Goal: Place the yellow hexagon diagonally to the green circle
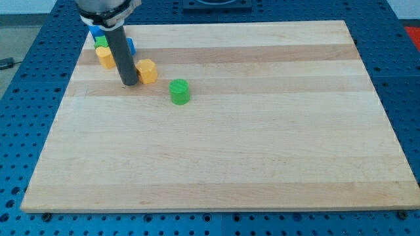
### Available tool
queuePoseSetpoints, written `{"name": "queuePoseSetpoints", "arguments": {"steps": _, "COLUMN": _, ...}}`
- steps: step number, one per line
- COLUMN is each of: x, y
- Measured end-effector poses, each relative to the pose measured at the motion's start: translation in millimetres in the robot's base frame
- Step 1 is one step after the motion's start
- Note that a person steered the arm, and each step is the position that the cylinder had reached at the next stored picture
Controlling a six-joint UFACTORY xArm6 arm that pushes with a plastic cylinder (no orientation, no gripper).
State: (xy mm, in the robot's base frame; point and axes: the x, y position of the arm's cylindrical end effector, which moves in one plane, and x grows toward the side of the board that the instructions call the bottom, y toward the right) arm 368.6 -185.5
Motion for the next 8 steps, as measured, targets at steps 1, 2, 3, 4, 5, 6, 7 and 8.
{"name": "queuePoseSetpoints", "arguments": {"steps": 1, "x": -8, "y": -37}}
{"name": "queuePoseSetpoints", "arguments": {"steps": 2, "x": -26, "y": -31}}
{"name": "queuePoseSetpoints", "arguments": {"steps": 3, "x": -37, "y": -2}}
{"name": "queuePoseSetpoints", "arguments": {"steps": 4, "x": -34, "y": 25}}
{"name": "queuePoseSetpoints", "arguments": {"steps": 5, "x": -31, "y": 40}}
{"name": "queuePoseSetpoints", "arguments": {"steps": 6, "x": -16, "y": 40}}
{"name": "queuePoseSetpoints", "arguments": {"steps": 7, "x": 0, "y": 40}}
{"name": "queuePoseSetpoints", "arguments": {"steps": 8, "x": 7, "y": 41}}
